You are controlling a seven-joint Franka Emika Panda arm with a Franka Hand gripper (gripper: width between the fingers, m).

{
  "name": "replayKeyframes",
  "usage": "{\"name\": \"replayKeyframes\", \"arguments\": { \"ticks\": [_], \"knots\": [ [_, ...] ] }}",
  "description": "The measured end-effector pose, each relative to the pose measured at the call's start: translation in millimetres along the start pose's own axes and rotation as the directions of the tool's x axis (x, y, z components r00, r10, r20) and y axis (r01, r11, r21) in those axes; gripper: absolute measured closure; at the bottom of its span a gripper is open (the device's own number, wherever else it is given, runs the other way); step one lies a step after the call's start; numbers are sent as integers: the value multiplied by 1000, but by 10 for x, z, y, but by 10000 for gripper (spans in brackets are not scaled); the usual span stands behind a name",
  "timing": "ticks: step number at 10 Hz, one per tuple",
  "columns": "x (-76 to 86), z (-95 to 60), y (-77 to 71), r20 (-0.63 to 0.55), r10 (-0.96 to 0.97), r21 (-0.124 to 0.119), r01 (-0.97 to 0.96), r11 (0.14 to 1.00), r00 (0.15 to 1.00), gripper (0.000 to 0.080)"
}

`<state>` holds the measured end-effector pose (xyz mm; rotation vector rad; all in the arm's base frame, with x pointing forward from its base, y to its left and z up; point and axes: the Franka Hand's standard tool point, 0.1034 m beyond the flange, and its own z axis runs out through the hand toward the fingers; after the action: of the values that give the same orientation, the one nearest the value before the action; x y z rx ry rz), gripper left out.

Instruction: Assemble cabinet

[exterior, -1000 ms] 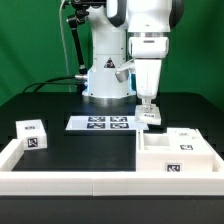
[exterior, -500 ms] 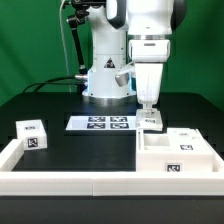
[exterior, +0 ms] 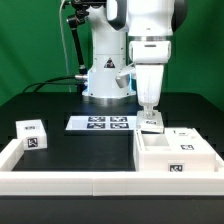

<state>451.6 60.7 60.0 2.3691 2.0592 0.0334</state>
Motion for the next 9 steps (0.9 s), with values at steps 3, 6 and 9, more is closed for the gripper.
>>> {"name": "replayKeyframes", "arguments": {
  "ticks": [3,6,9],
  "knots": [
    [-10,40,73,1,-20,12,20,1000,1000,728],
    [-19,47,136,-3,-58,8,58,998,998,728],
    [-51,49,260,-9,-163,-4,163,987,987,728]
  ]
}}
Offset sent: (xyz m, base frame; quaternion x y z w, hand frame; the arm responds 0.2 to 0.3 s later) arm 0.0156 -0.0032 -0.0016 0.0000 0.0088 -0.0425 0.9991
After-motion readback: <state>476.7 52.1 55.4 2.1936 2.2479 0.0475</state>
